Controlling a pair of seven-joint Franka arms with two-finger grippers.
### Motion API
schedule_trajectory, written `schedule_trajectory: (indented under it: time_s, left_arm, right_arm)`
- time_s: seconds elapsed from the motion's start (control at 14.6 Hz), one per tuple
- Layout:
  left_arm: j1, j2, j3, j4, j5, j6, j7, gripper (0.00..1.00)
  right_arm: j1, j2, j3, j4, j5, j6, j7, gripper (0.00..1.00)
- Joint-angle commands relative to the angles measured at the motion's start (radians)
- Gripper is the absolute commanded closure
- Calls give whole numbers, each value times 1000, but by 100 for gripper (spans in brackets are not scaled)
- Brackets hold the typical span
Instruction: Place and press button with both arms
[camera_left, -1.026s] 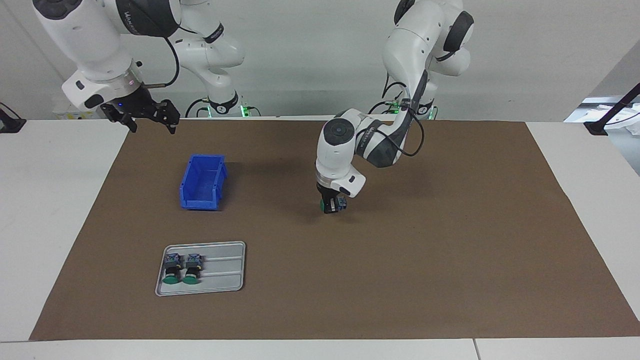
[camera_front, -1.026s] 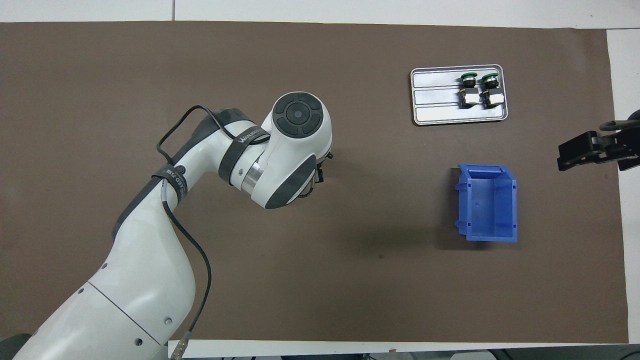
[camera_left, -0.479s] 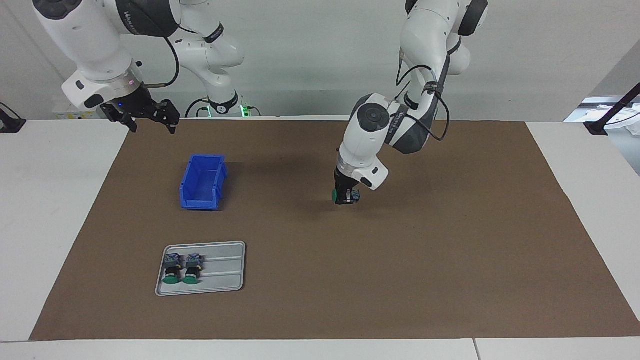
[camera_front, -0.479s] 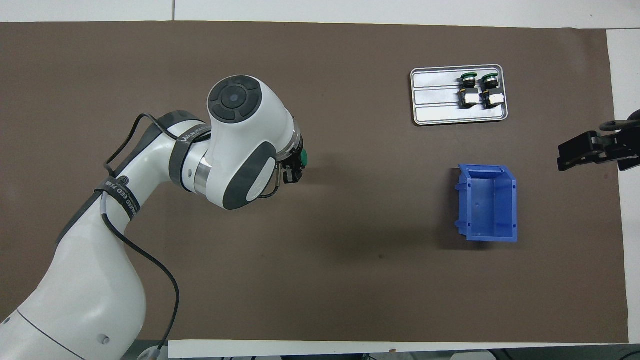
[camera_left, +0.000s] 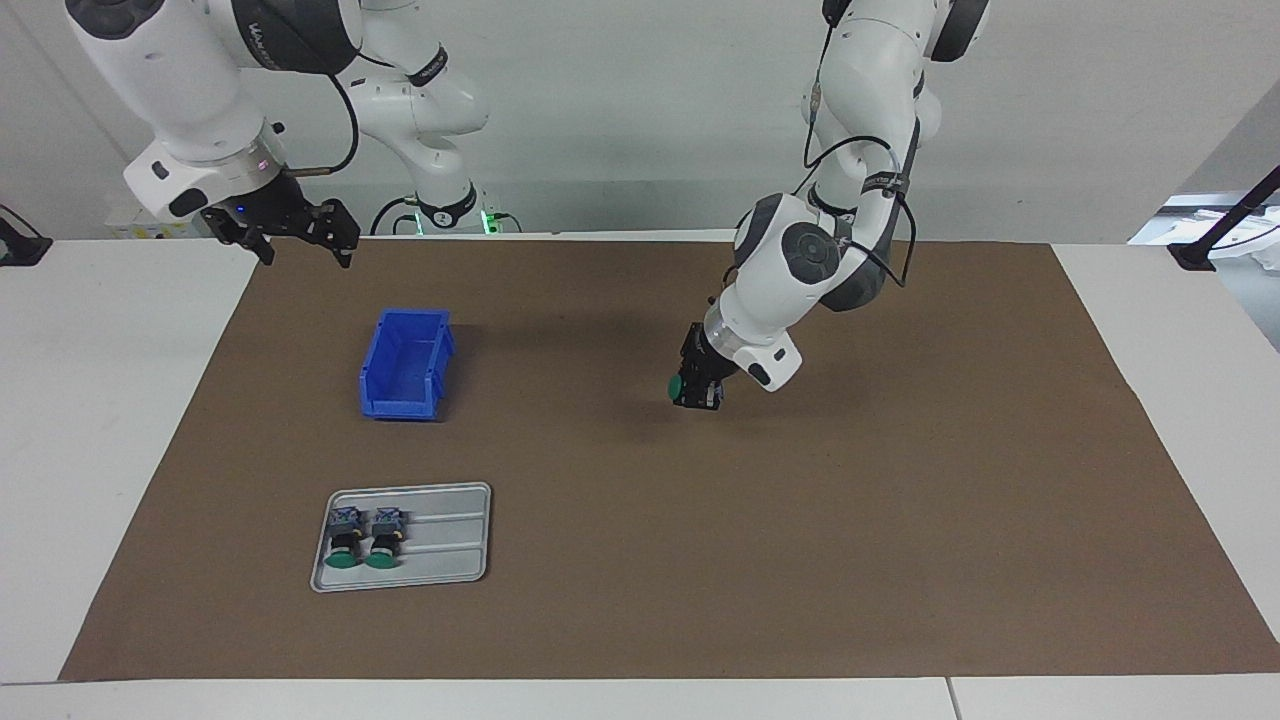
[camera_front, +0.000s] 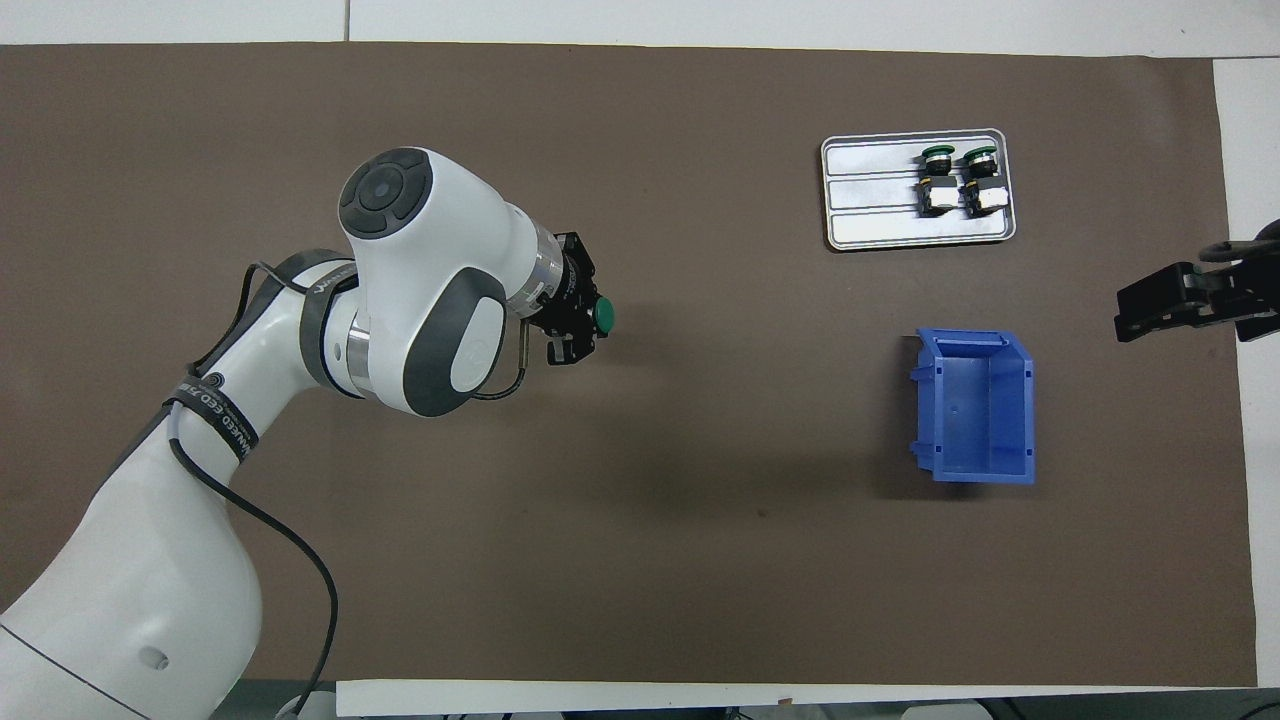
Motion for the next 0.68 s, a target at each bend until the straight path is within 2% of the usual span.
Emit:
schedule_trajectory:
  time_s: [0.0, 0.14, 0.27, 0.62]
  left_arm:
    - [20, -55, 2, -95, -163, 79, 193, 100]
    - [27, -58, 2, -97, -220, 86, 271, 100]
    - [27, -58, 2, -110, -263, 146, 273, 100]
    - [8, -61, -1, -149, -293, 218, 356, 100]
  right_arm:
    - [-6, -14, 0, -14, 4, 3, -24, 2]
    - [-6, -13, 2, -15, 4, 3, -24, 2]
    - [-6, -14, 2, -15, 4, 3, -24, 2]
    - [-6, -14, 2, -15, 4, 3, -24, 2]
